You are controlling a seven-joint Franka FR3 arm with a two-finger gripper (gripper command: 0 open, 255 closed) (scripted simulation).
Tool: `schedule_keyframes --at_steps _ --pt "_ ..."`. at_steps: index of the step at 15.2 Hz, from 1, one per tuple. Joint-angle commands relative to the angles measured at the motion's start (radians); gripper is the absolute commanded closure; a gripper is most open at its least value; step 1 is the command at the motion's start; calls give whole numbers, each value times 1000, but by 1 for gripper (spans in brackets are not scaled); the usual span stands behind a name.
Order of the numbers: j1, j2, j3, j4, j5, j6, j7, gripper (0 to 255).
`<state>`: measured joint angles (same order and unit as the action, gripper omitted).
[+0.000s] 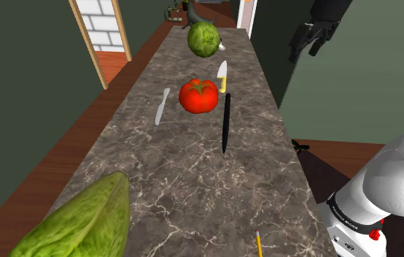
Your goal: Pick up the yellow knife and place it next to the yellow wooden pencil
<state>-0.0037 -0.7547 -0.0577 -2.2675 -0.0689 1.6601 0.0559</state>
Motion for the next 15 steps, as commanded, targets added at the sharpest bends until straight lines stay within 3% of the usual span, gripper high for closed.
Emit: schedule_keyframes --at_steps 1,8,15 --pt "0 0 0 0 0 0 0 0" --pt "-19 214 50 30 32 192 163 0" --pt "-40 459 85 134 40 342 317 0"
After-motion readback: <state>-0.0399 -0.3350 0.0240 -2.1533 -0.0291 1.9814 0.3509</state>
